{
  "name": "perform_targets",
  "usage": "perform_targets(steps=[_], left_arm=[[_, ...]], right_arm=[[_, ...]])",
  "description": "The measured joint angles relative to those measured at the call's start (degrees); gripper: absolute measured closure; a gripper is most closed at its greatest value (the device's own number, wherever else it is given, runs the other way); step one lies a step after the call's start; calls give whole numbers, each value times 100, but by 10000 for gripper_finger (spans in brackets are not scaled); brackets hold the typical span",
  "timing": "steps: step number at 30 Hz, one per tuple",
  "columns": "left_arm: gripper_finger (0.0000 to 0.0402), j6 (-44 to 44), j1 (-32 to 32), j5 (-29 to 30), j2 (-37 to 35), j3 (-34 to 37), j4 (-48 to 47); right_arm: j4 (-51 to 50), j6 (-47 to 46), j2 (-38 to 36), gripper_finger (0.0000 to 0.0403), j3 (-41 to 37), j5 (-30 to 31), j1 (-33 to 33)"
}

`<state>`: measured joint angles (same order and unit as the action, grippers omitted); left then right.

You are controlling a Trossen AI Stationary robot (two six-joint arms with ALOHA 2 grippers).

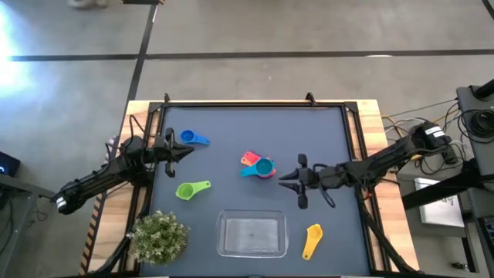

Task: Nest measuring cups in basket
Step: Stack the green measuring cup on top of the light blue measuring cup

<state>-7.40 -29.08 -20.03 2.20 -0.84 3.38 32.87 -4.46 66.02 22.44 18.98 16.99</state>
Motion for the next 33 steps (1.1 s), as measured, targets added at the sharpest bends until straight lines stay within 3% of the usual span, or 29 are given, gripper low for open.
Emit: perform_targets(steps=[7,15,33], left_arm=[[402,0,2,-2,-1,0,4],[402,-144,0,0,-2,0,55],[402,-504,2,138,51,-2,918]], right_arm=[[465,674,-133,335,68,4,0],[1167,662,-177,335,68,-105,0],[843,583,-177,335,16,-295,0]])
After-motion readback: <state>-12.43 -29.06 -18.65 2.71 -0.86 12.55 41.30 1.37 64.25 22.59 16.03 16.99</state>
